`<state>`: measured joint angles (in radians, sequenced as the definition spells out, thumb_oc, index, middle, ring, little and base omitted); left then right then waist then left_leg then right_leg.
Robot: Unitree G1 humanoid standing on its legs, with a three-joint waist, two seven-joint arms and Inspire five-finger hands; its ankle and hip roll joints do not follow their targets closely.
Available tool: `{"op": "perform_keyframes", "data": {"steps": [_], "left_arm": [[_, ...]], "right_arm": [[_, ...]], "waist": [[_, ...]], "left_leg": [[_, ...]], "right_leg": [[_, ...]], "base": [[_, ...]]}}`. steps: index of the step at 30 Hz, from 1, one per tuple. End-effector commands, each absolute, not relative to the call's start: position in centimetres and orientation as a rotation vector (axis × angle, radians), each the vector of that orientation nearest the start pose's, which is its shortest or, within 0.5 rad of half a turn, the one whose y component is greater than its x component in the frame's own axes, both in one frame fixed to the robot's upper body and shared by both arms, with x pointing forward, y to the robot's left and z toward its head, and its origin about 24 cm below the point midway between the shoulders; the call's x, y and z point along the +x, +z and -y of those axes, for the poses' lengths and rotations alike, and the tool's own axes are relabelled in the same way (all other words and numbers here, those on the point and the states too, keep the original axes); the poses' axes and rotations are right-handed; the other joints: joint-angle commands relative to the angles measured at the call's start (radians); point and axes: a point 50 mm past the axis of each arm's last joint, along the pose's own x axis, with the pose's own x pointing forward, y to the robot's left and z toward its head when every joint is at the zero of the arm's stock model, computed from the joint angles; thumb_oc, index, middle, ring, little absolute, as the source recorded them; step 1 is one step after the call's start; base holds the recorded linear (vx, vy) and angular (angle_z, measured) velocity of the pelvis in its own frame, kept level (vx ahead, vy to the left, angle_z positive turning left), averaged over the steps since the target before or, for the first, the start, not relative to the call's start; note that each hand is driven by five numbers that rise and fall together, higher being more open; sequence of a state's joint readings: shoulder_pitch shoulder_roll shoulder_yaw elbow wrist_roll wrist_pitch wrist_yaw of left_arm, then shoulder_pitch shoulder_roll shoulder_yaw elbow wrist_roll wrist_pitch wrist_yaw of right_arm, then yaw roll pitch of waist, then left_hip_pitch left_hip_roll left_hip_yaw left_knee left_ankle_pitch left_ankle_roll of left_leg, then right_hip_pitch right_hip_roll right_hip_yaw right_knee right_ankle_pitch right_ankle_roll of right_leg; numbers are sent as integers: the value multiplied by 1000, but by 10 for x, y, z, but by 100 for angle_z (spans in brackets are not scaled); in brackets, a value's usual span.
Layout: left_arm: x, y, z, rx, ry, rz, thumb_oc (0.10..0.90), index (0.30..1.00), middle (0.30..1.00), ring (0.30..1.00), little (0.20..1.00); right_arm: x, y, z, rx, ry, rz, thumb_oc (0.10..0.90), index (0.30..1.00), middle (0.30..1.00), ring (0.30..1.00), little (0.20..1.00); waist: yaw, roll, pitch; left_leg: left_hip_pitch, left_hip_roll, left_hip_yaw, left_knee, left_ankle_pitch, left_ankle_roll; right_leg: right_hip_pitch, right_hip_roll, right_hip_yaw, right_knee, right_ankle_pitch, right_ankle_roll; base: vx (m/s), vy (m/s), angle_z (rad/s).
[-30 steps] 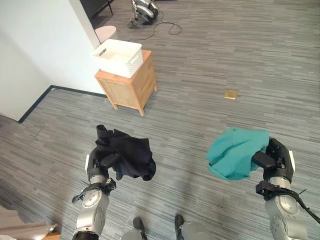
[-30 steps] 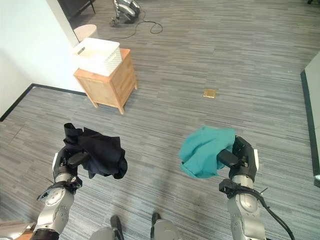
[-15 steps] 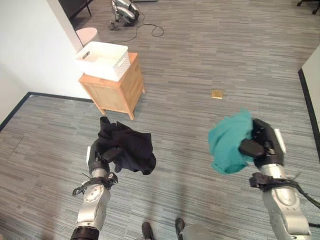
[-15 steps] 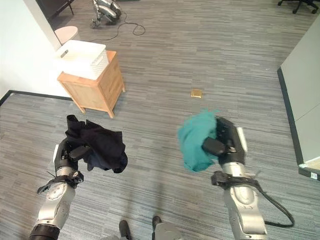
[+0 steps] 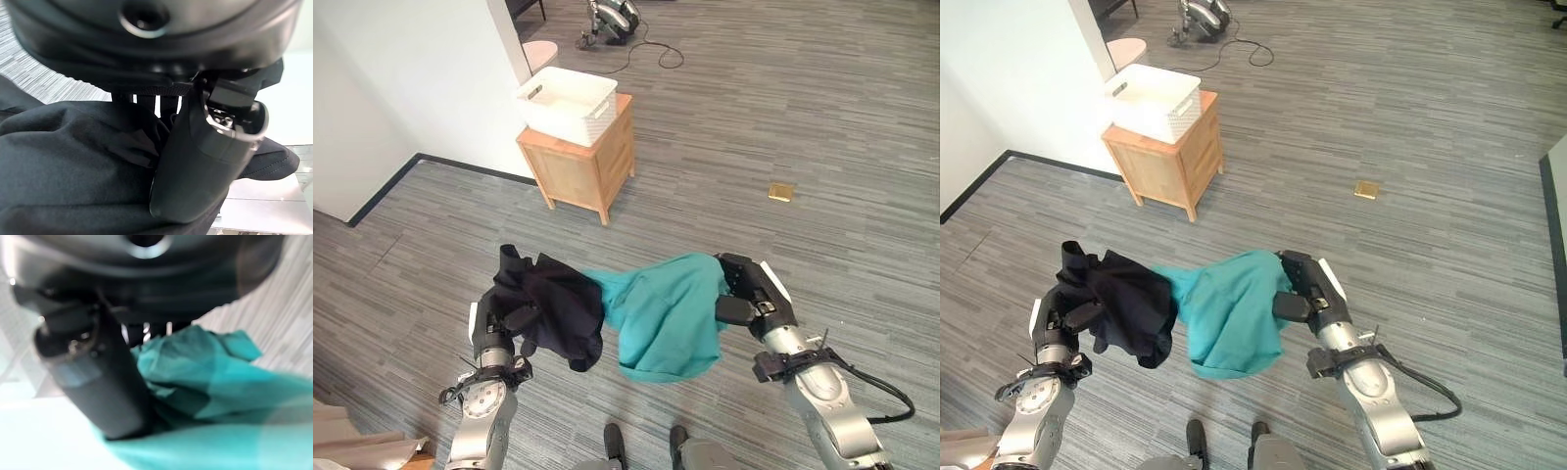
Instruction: Pick up bed clothes into laundry basket.
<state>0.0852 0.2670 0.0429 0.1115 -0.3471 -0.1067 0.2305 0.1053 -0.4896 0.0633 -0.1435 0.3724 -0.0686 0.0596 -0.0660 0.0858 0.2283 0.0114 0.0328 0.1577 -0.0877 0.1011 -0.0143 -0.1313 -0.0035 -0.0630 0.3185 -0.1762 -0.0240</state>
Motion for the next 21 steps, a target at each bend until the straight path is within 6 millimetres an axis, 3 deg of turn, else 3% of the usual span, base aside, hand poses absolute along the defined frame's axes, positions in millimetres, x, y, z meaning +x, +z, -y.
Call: {"op": "perform_keyframes", "data": {"steps": [1,8,9,13,17,20,21], "left_arm": [[246,86,-244,34,277,269,400,300,300,300,300],[254,88,-235,8,243,280,400,300,300,300,300],[261,95,-253,22,197,233,400,300,300,300,300],[266,98,-245,28,153,243,400,300,300,300,300],[267,103,-248,29,181,267,400,300,300,300,300],[274,116,-251,59,195,311,400,300,300,300,300],[279,125,-250,72,188,341,400,300,300,300,300]], "right_arm": [[237,117,215,-39,81,347,400,300,300,300,300],[228,116,231,15,-33,375,400,300,300,300,300],[218,67,281,159,-398,192,400,300,300,300,300],[217,65,283,162,-410,188,400,300,300,300,300],[217,62,284,168,-414,167,400,300,300,300,300],[229,80,289,126,-390,228,400,300,300,300,300],[238,97,290,89,-354,279,400,300,300,300,300]], "waist": [[-19,-104,-63],[-43,-112,-64],[-43,-208,15],[-47,-207,-3],[-41,-203,-43],[-36,-208,-63],[-33,-211,-71]], "left_leg": [[96,-5,35,0,-91,-39],[111,-2,64,0,-102,-33],[47,34,64,0,-110,-5],[61,35,64,0,-121,-5],[85,35,68,0,-126,-9],[93,35,56,0,-126,-13],[99,35,47,0,-132,-13]], "right_leg": [[177,-112,109,-334,172,152],[165,-105,131,-329,182,158],[33,-46,196,-200,278,226],[55,-41,210,-242,263,220],[103,-55,183,-283,240,208],[128,-55,173,-292,226,203],[137,-55,169,-289,216,204]], "base": [[0,0,0],[-9,20,-10],[-12,10,-17],[6,14,-4],[25,18,-7],[1,2,0],[-39,-6,9]]}}
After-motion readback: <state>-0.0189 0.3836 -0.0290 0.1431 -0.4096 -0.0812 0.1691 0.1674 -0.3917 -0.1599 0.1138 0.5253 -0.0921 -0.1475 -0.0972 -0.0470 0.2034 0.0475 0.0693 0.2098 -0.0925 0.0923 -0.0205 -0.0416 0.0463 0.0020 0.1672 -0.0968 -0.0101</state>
